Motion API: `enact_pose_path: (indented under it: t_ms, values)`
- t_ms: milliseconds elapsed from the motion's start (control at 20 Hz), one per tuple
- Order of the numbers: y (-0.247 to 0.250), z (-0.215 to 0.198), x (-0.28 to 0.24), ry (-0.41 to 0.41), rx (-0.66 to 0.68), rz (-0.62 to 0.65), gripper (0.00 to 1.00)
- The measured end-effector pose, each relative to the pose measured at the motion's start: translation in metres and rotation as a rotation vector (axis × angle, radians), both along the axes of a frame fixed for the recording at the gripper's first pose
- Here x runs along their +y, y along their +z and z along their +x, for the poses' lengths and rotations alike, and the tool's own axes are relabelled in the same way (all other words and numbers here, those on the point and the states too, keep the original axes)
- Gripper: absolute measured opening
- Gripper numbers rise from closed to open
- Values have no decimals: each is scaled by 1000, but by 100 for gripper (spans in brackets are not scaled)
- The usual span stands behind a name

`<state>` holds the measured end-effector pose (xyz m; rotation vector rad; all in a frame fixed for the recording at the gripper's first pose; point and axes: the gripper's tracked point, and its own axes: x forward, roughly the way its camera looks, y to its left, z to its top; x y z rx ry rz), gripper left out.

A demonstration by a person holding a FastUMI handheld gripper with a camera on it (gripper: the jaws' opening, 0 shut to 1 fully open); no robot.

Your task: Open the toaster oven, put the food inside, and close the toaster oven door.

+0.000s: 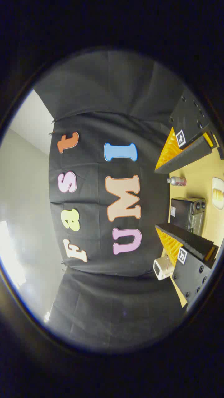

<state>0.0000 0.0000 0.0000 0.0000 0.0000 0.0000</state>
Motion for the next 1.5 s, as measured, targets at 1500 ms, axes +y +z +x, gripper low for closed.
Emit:
enact_pose_path:
  t_ms: [1500]
  values:
    - [-189,77,148,112,-1,-5,100]
